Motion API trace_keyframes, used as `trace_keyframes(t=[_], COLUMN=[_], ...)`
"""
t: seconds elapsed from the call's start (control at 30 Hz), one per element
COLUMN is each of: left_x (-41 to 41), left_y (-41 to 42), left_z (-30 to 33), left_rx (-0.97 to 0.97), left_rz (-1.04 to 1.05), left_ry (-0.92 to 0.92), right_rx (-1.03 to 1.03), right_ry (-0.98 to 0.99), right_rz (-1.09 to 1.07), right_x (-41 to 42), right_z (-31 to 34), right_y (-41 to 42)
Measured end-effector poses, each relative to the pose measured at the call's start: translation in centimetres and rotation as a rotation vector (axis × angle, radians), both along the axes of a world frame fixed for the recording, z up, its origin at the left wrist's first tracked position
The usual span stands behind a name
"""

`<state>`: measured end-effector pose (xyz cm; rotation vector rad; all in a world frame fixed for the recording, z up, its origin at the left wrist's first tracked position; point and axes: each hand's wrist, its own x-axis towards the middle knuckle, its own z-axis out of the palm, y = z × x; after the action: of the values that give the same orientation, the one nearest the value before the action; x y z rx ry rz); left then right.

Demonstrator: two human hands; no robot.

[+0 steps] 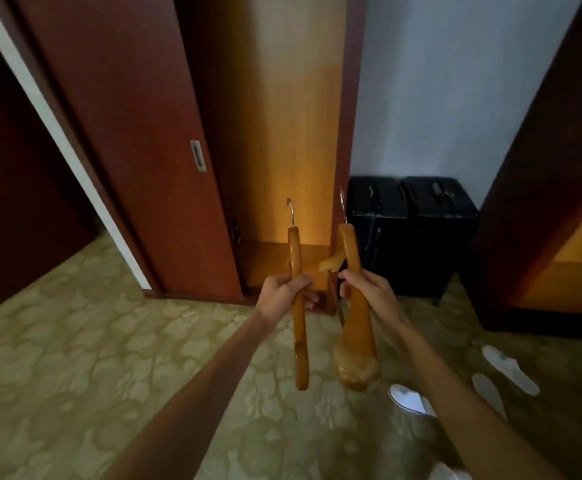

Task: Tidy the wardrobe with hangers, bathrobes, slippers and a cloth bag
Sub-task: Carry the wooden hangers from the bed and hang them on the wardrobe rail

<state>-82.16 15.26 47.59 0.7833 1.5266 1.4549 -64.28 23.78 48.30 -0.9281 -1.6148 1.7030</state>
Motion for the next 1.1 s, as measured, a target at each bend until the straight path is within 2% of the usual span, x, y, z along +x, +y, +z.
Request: trace_keyframes(t=[0.23,0.53,0.8,1.1], left_x=[-10.6,-20.6,-31.1,-39.8], left_y=[9.8,28.7,46.2,62.3], left_z=[2.6,9.4,17.0,24.5], left_rx=[0.048,0.173,0.290,0.336], left_rz=[-0.020,-0.108,-0.112,-0.166], left_ry=[0.020,0.106,0.143,0.191], right_rx=[0.020,0.125,0.215,0.255], right_ry=[0.102,0.172,0.282,0.328], right_rz=[0.049,0.007,-0.050,-0.117], right_x=[-9.9,-21.4,-32.4,-41.7], right_z=[3.2,7.2,14.6,21.4], right_y=[9.0,26.4,43.9,59.3])
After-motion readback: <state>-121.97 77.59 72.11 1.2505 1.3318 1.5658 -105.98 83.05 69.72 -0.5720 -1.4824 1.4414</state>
